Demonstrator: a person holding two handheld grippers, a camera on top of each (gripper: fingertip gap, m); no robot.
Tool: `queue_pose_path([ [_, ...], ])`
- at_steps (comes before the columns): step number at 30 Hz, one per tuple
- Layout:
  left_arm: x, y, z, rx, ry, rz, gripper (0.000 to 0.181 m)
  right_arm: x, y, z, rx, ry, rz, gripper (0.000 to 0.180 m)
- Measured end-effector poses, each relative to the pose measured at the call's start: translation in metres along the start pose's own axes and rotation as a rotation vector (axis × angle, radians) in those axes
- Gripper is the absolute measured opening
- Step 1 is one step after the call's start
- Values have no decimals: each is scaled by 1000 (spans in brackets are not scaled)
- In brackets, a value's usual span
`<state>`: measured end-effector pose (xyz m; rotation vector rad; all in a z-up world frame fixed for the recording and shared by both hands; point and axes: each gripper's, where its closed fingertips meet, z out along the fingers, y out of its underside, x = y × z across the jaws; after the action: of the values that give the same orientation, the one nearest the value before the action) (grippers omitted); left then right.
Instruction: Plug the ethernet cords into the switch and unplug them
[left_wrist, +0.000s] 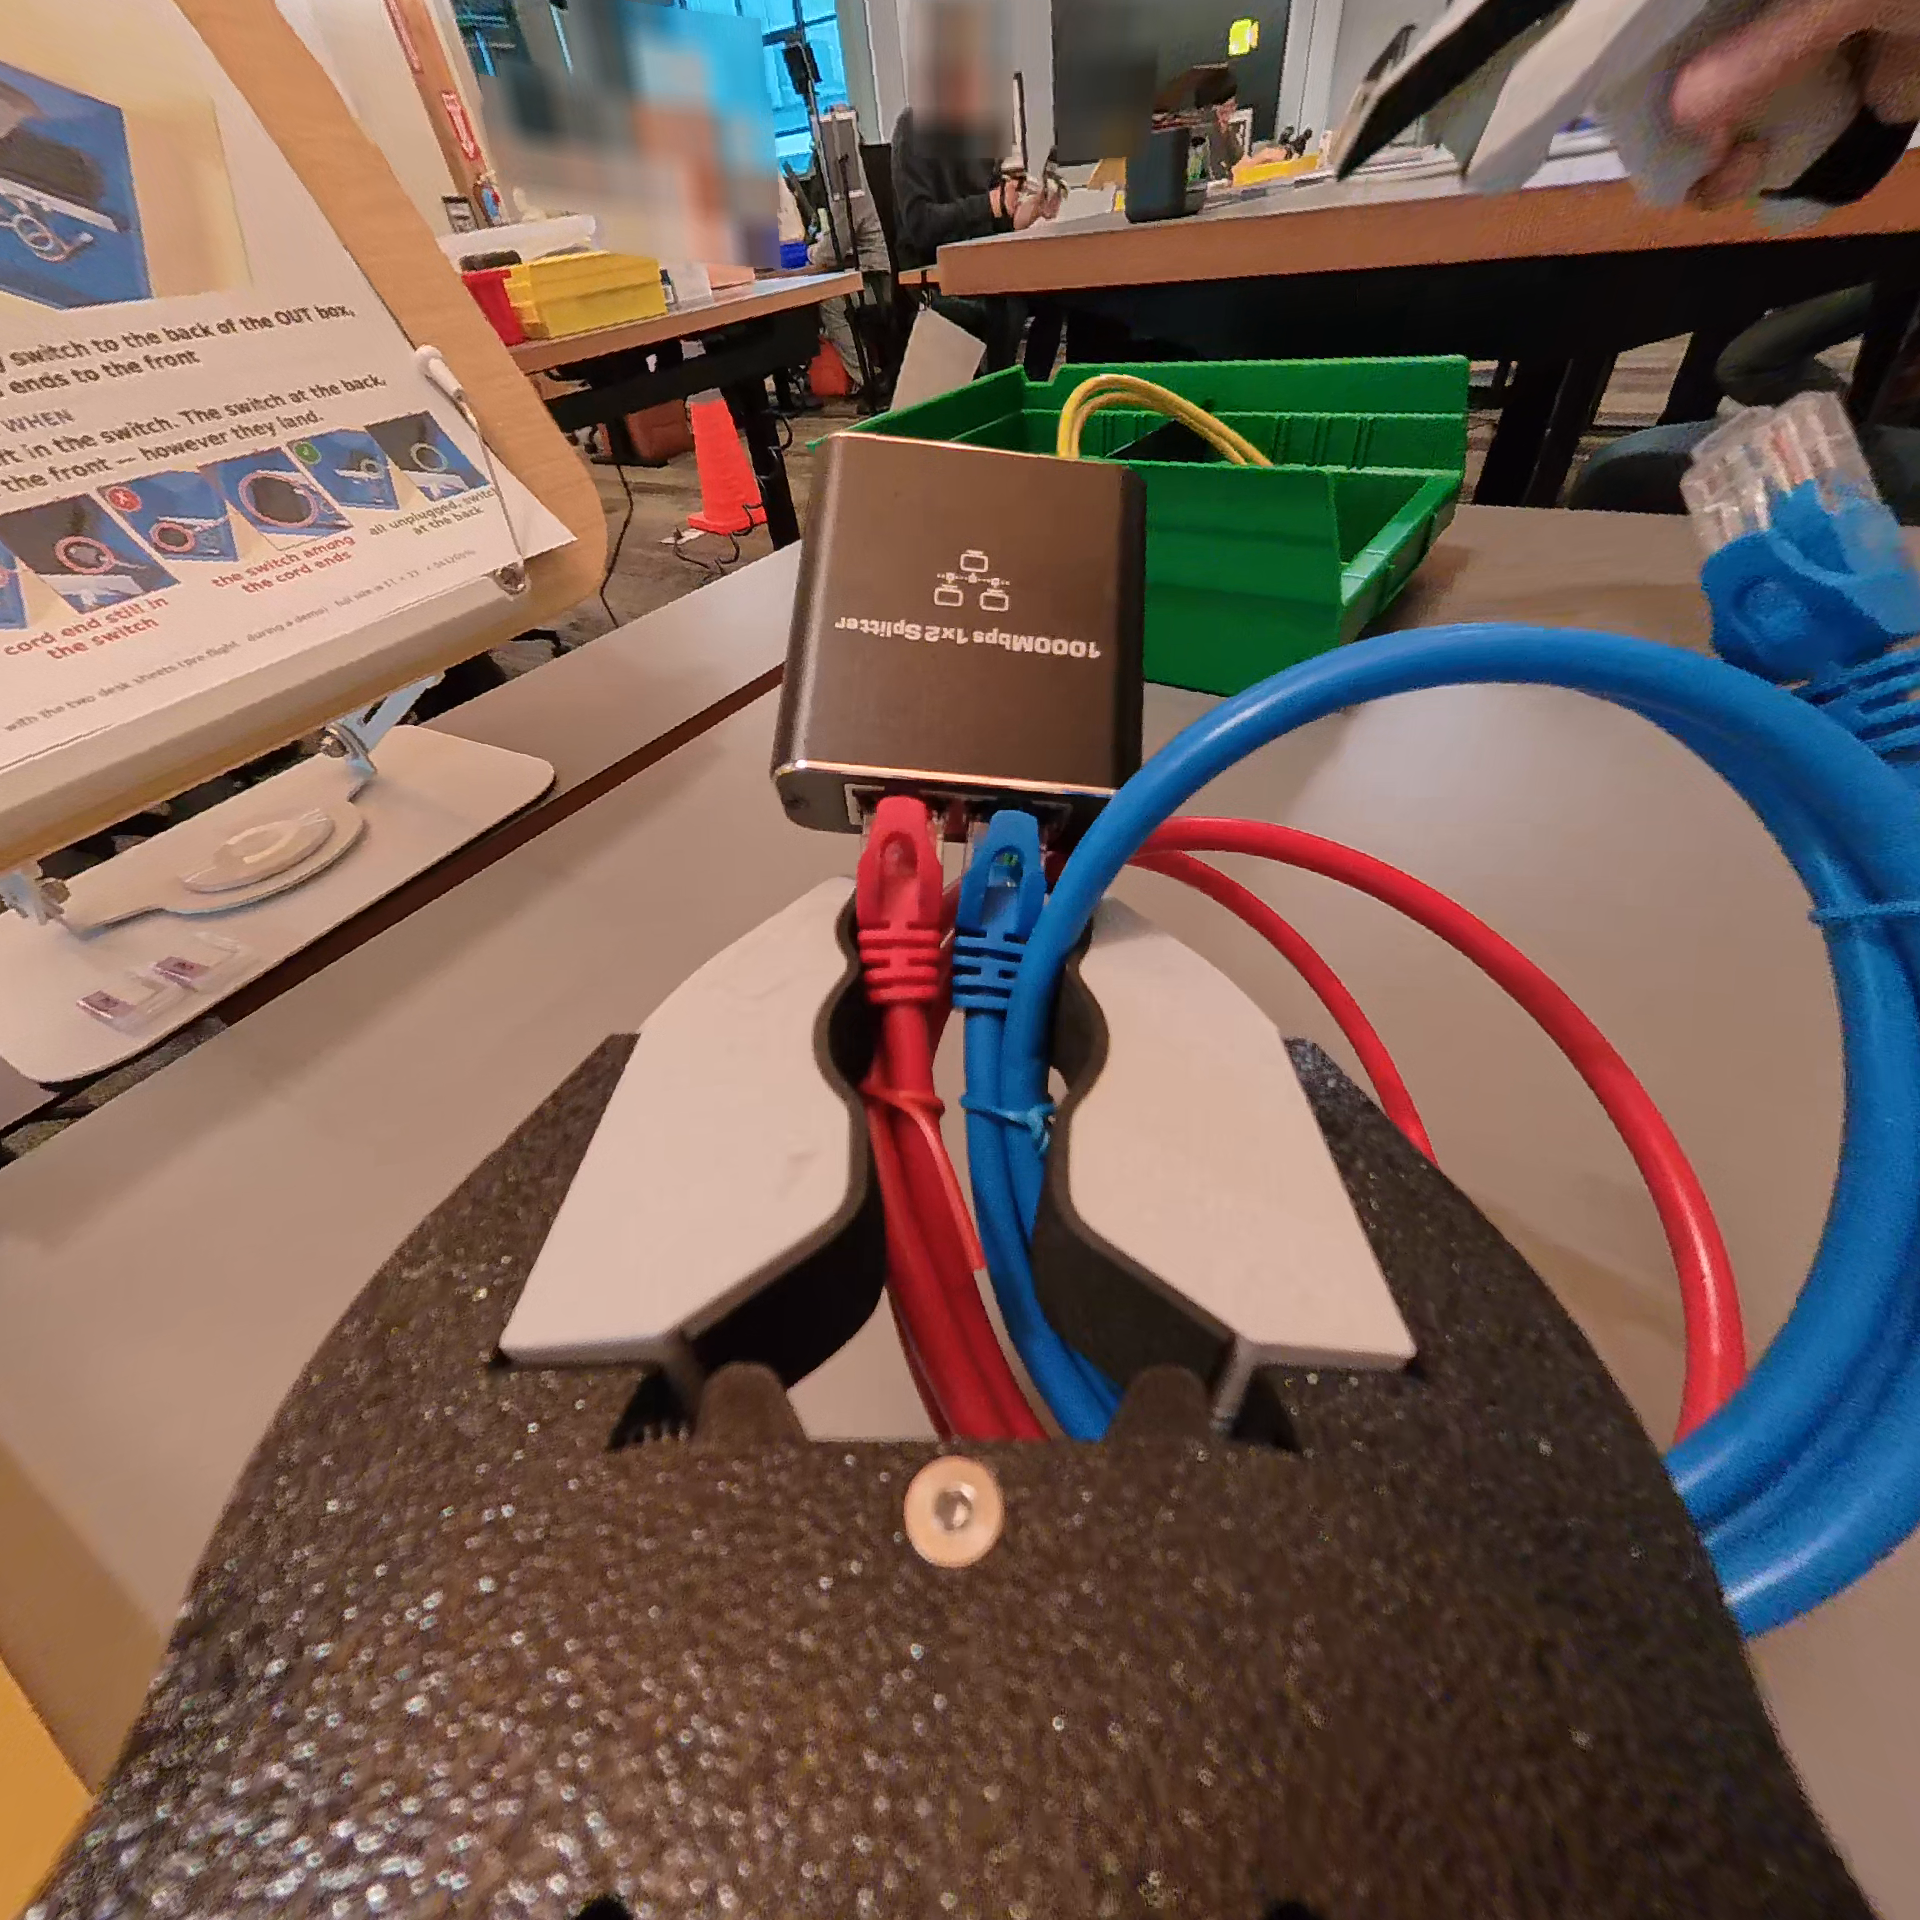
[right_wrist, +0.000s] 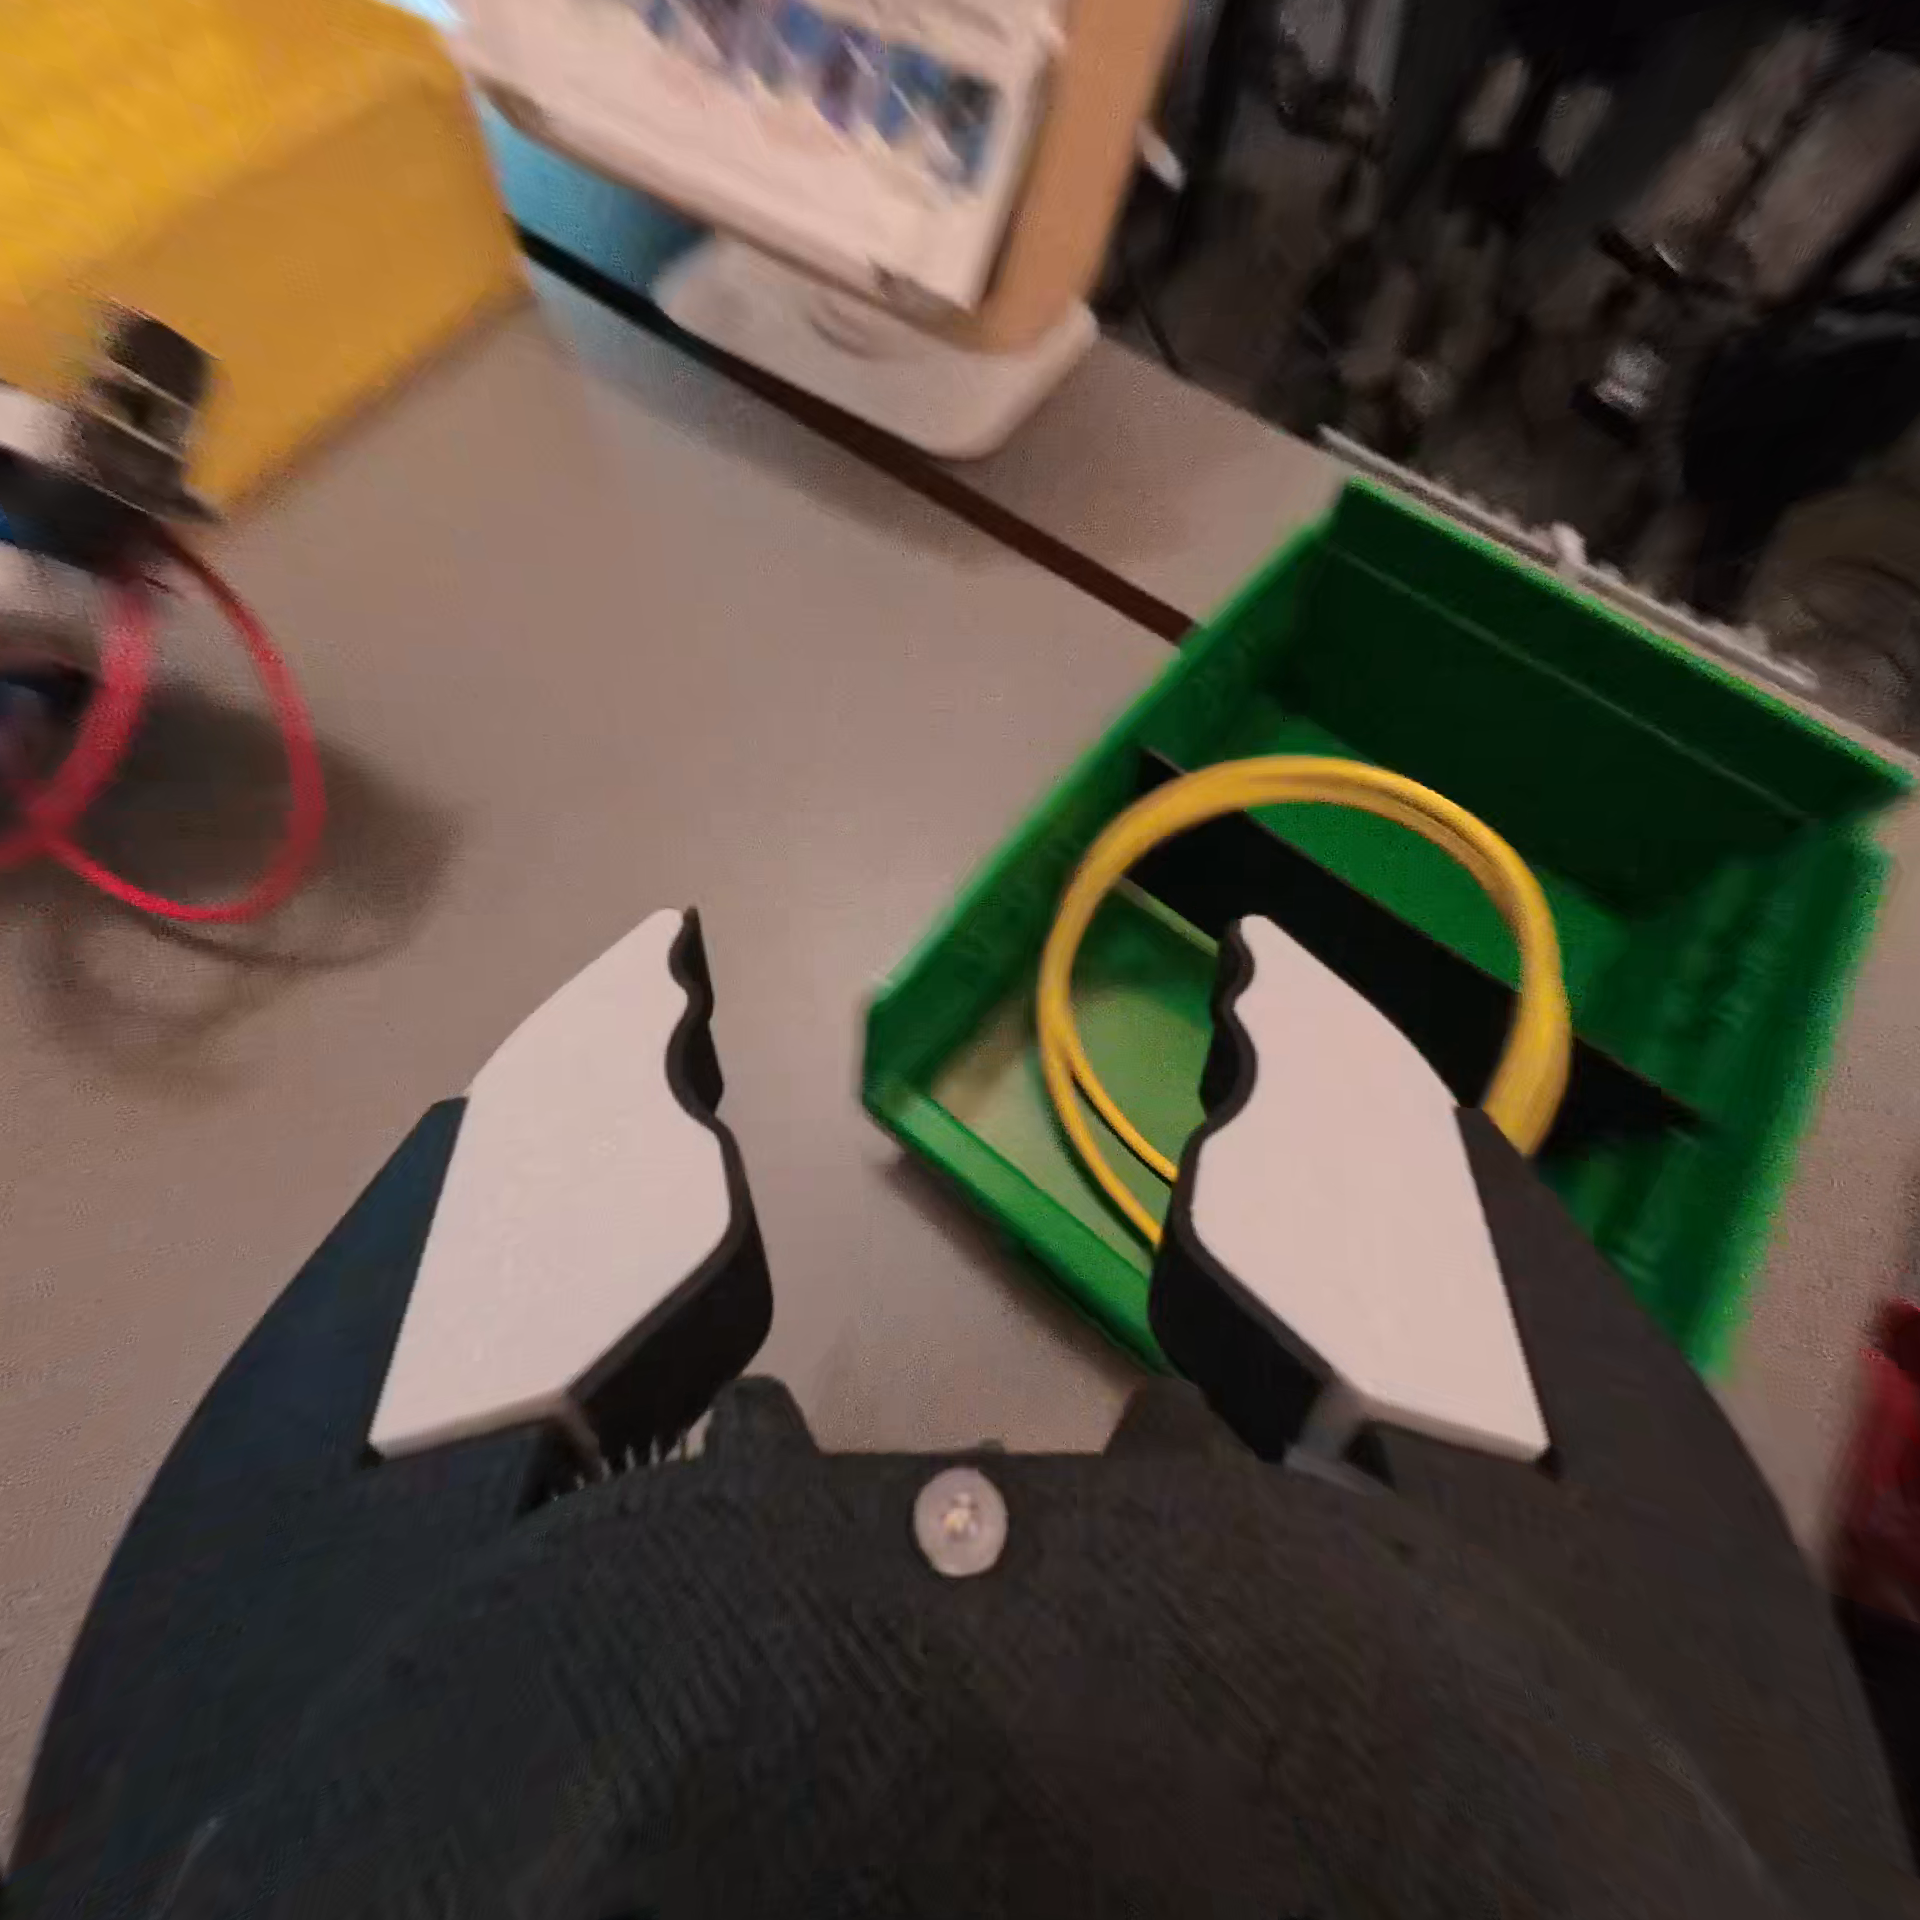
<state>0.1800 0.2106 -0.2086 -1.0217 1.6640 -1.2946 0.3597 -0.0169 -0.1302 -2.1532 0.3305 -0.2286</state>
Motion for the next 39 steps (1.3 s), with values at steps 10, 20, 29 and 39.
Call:
queue_pose_path([
  [10, 18, -5, 3, -77, -26, 262, 31, -228, -40, 95, 274, -741, 391, 71],
  [20, 52, -27, -8, 32, 139, 288, 52, -250, -54, 86, 268, -886, 324, 26],
  [29, 57, -95, -55, 18, 397, 15, 63, -281, -43, 55, -32, -1008, -164, 26],
  [39, 72, -90, -50, -172, 412, 40, 25, -291, -82, 45, 62, -946, -323, 28],
])
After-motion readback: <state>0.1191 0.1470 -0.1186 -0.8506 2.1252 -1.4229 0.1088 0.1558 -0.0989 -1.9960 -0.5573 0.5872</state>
